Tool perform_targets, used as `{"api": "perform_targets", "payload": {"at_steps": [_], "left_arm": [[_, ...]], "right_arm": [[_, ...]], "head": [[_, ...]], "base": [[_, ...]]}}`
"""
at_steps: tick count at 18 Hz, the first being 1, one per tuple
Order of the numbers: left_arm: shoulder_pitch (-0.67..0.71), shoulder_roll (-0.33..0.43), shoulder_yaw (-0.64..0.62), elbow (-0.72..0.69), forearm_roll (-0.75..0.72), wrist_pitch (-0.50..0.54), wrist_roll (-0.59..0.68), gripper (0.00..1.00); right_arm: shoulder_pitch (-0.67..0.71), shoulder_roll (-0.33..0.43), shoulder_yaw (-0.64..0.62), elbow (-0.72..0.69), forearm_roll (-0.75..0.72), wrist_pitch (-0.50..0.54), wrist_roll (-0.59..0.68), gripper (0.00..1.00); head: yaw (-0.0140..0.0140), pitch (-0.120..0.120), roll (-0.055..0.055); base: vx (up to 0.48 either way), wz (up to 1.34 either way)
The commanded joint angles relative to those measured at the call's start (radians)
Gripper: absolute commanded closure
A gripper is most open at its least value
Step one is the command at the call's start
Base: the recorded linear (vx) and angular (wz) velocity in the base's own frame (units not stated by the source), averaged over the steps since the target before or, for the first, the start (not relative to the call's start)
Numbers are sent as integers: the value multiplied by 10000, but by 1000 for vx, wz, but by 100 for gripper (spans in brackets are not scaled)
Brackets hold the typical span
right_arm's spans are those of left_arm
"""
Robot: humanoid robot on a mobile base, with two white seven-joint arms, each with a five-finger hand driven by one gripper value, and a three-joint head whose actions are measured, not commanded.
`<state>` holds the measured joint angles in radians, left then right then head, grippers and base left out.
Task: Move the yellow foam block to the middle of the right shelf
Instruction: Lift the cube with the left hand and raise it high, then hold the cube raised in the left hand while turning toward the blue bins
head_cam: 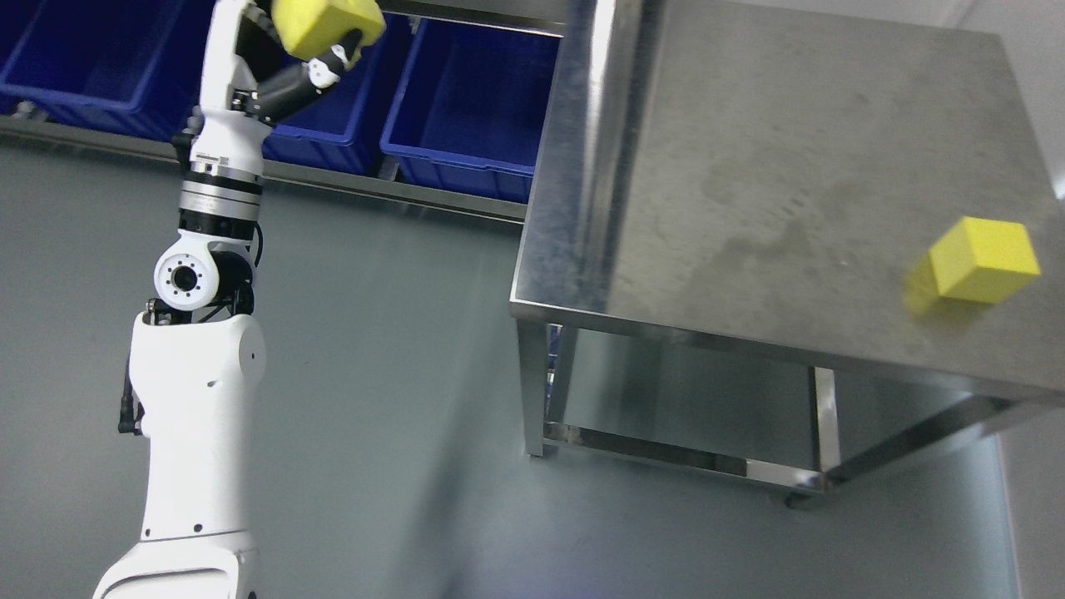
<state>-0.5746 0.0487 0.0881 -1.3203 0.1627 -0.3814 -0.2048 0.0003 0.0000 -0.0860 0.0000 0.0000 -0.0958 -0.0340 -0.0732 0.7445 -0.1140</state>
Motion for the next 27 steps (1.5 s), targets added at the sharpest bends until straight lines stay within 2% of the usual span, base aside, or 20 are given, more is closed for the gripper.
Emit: {"api": "perform_targets", "payload": {"at_steps": [1, 9, 16, 27], "left_arm": [[253, -312, 1479, -863, 582, 9, 913, 61], [1296, -312, 1788, -1630, 582, 40, 866, 61], [1359, -312, 2110, -1830, 582, 71, 866, 61], [1374, -312, 2003, -1830, 582, 71, 851, 61]], "right_arm": [[12, -175, 1, -175, 31, 7, 3, 0], [12, -175, 1, -175, 31, 7, 3, 0], [12, -175, 1, -175, 31, 7, 3, 0], [12, -175, 1, -175, 31, 7, 3, 0]], "head": [[0, 0, 0], [0, 0, 0], [0, 0, 0], [0, 0, 0]], "base": [[1, 689], [50, 1183], [120, 1101], [193, 307]]}}
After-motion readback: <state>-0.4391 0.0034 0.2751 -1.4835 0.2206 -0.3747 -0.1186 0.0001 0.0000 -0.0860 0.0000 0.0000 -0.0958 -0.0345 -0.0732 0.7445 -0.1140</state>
